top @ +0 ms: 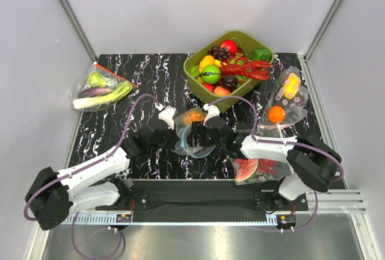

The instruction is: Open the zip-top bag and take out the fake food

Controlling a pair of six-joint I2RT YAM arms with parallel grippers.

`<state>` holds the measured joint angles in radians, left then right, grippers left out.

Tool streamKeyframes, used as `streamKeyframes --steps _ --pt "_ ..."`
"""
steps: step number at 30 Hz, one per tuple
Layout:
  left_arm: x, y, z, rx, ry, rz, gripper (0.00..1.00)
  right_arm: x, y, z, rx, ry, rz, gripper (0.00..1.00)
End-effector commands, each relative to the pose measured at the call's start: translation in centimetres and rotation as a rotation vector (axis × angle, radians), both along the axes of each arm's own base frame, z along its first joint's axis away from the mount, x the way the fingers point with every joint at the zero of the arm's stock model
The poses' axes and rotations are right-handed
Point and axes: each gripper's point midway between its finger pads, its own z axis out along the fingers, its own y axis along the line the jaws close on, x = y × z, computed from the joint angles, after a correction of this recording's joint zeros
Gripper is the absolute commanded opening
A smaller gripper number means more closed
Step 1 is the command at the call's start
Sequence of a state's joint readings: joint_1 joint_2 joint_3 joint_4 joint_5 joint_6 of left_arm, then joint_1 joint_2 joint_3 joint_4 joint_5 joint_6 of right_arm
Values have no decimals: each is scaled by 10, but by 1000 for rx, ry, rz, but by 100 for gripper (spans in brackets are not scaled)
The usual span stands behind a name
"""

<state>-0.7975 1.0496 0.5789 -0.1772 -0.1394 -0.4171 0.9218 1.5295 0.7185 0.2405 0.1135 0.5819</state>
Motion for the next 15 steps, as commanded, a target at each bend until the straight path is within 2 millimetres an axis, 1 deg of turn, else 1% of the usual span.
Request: streamKeyframes --steps 1,4,5,8,9,10,11,15 --pt "0 -16 22 -100 -51 -59 0 2 21 16 83 8 32 75" --pt "-7 -27 33 -177 -46 -101 0 -1 26 16 112 19 28 75" --pt "-15 -34 37 -213 -25 -144 0 0 27 18 129 14 23 75" --pt "-24 -44 47 -300 -4 -177 0 -2 32 18 155 26 25 76" --pt "-27 -45 46 -314 4 -180 0 -3 34 19 166 34 34 76" --pt "-28 -49 50 -349 7 -188 0 -5 36 19 180 44 38 77" --pt "-29 -50 51 -359 9 -189 0 -5 40 22 207 40 45 77" --pt "-29 -53 50 -381 14 -195 0 -17 54 26 245 71 114 79"
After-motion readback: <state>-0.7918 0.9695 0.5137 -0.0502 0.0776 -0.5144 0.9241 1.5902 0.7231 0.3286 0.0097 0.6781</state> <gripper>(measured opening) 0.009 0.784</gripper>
